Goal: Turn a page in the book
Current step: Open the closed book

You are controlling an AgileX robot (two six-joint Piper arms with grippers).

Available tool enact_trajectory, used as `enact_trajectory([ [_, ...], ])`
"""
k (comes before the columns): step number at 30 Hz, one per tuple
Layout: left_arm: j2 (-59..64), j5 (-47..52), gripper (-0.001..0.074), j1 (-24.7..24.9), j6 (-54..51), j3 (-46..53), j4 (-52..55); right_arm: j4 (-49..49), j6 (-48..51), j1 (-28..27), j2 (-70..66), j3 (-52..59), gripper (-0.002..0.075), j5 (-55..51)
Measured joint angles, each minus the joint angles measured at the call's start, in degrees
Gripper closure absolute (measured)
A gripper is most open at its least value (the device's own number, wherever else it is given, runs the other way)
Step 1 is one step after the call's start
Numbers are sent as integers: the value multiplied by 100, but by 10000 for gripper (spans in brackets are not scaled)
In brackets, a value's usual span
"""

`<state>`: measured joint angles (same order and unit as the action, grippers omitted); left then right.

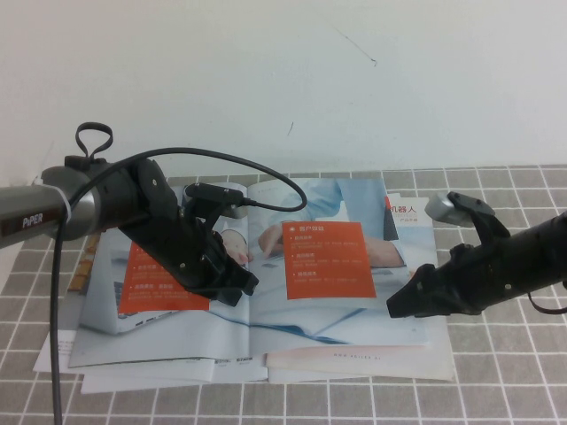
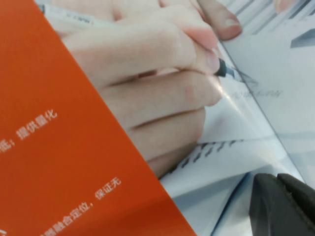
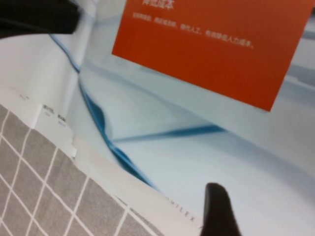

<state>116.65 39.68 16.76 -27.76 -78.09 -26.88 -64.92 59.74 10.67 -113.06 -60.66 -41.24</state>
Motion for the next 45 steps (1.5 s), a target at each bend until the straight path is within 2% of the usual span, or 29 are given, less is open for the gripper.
enact_trajectory([
  [8,0,0,738,0,0,0,0,61,80,0,0,0,318,12],
  [29,0,0,738,0,12,0,0,995,-605,-114,0,0,319,25],
  [45,0,0,738,0,12,0,0,642,-612,-126,0,0,319,-368],
])
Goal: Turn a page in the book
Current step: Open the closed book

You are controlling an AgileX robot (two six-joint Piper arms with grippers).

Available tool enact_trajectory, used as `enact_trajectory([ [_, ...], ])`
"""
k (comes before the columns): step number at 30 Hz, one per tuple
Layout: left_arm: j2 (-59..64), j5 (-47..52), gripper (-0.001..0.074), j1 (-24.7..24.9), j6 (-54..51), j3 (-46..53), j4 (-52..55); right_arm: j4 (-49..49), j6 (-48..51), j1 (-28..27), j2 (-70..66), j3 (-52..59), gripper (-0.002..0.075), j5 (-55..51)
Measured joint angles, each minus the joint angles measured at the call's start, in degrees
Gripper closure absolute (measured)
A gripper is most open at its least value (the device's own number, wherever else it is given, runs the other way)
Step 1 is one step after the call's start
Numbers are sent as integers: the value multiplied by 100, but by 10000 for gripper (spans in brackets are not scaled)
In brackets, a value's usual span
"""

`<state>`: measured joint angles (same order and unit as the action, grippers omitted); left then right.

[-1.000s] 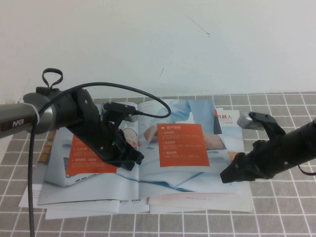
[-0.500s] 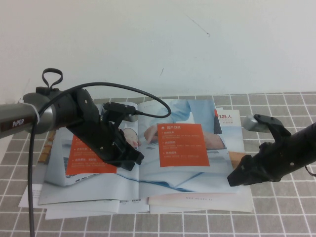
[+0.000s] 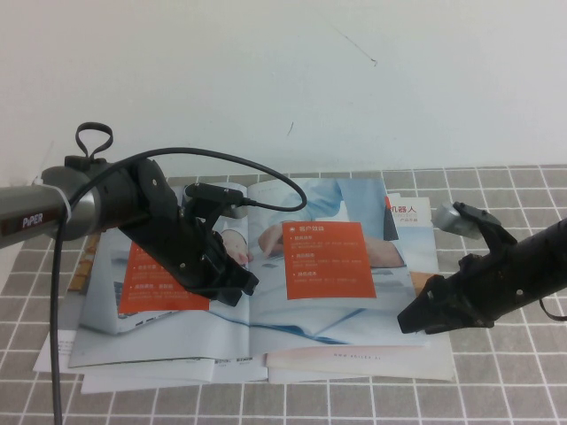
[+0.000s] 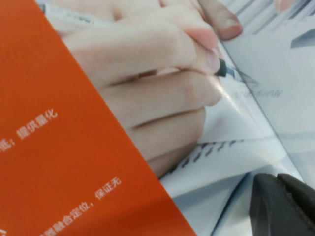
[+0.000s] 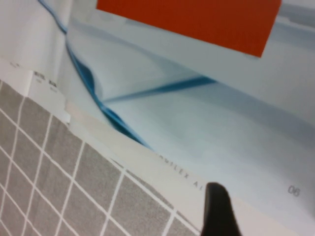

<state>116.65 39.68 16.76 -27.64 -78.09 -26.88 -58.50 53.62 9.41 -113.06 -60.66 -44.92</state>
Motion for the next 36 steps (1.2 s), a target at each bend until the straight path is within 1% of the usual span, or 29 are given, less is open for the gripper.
enact_trajectory([
  [5,0,0,738,0,0,0,0,-303,176,0,0,0,319,-34],
  [10,0,0,738,0,0,0,0,-201,181,0,0,0,319,-21],
  [18,0,0,738,0,0,0,0,309,-379,0,0,0,319,114],
  [24,0,0,738,0,0,0,0,329,-602,0,0,0,319,-57],
  [36,0,0,738,0,0,0,0,294,-844,0,0,0,319,-69],
])
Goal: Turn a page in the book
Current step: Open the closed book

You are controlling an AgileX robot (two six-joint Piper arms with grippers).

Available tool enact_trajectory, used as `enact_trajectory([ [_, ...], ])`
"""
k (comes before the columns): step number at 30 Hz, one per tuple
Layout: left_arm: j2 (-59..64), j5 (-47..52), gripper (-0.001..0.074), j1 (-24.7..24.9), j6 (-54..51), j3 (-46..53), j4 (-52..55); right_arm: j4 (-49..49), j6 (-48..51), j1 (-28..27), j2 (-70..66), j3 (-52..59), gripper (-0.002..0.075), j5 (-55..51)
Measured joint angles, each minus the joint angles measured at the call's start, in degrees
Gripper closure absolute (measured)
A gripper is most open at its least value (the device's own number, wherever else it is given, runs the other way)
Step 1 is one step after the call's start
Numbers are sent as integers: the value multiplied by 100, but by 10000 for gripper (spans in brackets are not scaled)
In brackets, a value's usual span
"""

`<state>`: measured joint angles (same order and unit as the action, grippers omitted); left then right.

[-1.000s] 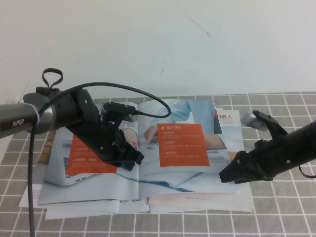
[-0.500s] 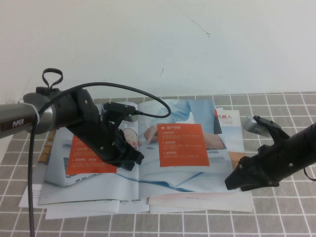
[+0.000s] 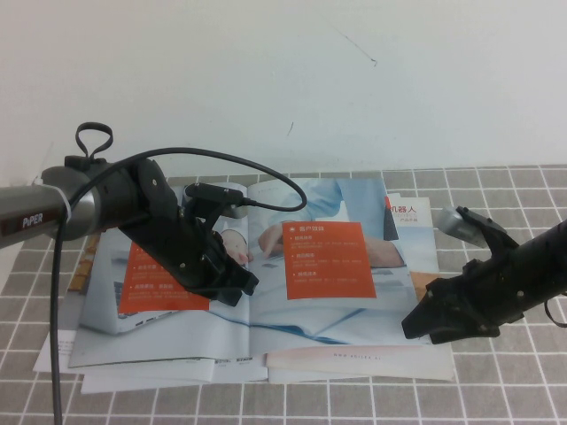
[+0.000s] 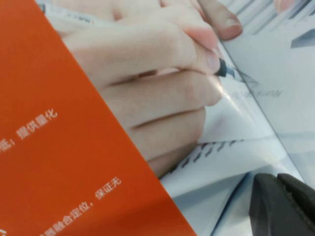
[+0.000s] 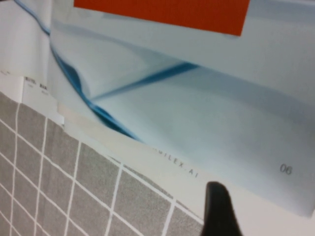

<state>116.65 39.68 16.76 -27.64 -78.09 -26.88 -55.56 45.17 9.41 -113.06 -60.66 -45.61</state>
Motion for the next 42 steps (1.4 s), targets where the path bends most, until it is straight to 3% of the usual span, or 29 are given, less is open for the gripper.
enact_trajectory([
  [42,9,-14,738,0,0,0,0,-585,192,0,-278,-36,320,-174],
])
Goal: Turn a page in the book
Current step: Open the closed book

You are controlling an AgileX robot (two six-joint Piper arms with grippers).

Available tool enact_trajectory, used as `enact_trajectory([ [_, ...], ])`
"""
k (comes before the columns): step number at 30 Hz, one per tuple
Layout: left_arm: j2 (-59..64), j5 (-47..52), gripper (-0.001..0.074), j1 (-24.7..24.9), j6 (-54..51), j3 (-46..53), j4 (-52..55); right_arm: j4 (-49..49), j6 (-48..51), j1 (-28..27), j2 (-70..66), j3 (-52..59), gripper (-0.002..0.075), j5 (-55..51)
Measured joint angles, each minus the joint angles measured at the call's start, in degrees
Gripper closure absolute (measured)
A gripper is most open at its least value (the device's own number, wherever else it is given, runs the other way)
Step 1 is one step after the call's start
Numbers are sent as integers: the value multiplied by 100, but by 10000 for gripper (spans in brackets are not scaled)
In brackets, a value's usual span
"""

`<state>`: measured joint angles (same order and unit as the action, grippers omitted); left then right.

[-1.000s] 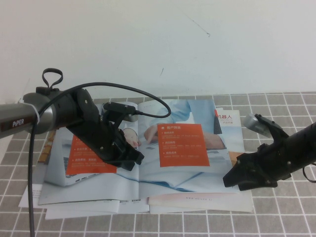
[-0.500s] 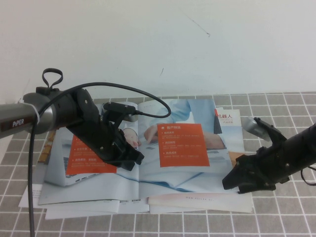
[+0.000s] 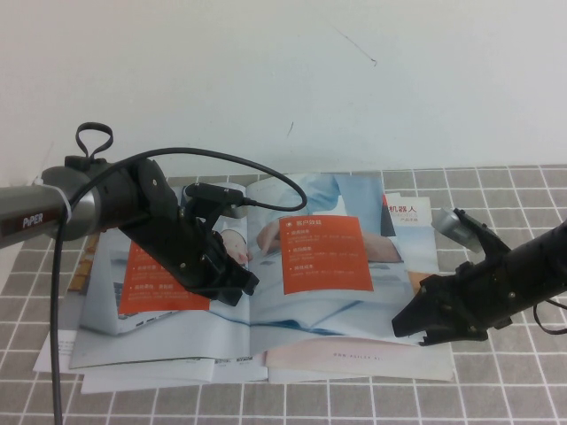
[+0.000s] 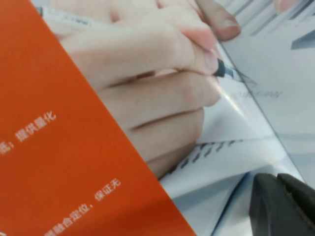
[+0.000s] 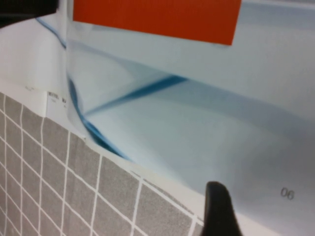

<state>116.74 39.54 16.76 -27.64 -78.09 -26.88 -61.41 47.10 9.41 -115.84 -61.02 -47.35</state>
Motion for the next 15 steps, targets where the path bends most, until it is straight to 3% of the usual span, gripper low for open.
enact_trajectory([
  [15,0,0,738,0,6,0,-2,-106,345,0,315,-9,320,-12],
])
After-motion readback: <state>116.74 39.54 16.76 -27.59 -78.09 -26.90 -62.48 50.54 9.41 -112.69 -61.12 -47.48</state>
